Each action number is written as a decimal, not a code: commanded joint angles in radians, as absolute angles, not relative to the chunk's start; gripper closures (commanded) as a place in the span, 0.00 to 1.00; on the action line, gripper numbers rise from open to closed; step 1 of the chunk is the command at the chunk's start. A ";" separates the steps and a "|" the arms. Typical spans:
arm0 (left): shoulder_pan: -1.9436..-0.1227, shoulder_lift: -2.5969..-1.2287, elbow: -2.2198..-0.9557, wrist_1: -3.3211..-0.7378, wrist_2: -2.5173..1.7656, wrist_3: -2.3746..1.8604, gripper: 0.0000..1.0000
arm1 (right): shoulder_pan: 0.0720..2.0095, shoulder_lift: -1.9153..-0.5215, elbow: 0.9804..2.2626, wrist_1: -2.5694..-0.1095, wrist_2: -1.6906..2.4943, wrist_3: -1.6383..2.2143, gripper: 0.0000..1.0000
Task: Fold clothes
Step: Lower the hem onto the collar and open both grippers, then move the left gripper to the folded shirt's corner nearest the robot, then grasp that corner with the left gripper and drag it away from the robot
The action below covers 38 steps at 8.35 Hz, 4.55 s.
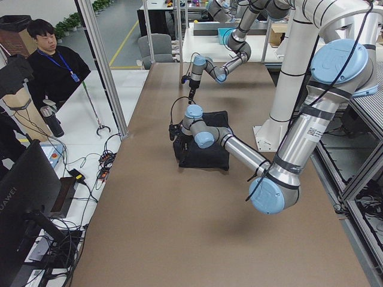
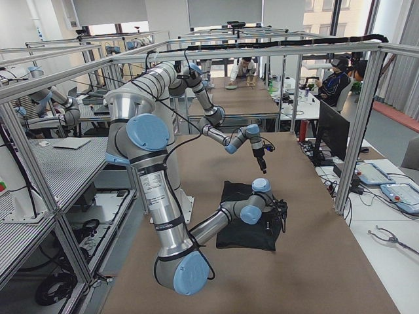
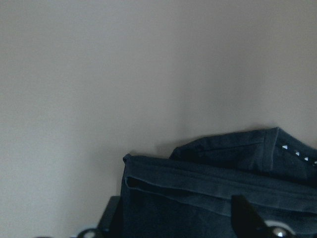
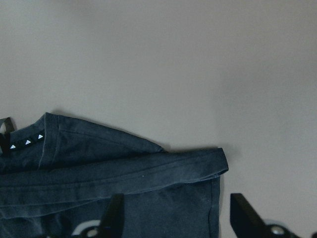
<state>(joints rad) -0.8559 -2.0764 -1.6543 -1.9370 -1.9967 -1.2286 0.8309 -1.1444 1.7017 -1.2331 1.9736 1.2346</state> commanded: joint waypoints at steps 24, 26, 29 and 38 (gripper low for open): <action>-0.862 -2.179 -1.304 -2.232 -1.996 -1.088 1.00 | 0.818 -1.164 1.730 -1.226 1.963 1.229 0.06; -0.891 -2.444 -0.968 -2.233 -1.977 -1.063 1.00 | 0.816 -1.163 1.729 -1.226 1.963 1.229 0.06; -0.891 -2.740 -0.625 -2.240 -1.884 -1.051 1.00 | 0.816 -1.158 1.727 -1.226 1.963 1.229 0.06; -1.037 -2.603 -0.827 -2.244 -2.098 -0.928 0.05 | 0.787 -1.094 1.603 -1.198 1.925 1.447 0.11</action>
<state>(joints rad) -1.0293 -2.6320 -0.7956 -2.2451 -2.0716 -0.9297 0.8059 -1.0911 1.6186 -1.2121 1.9543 1.3144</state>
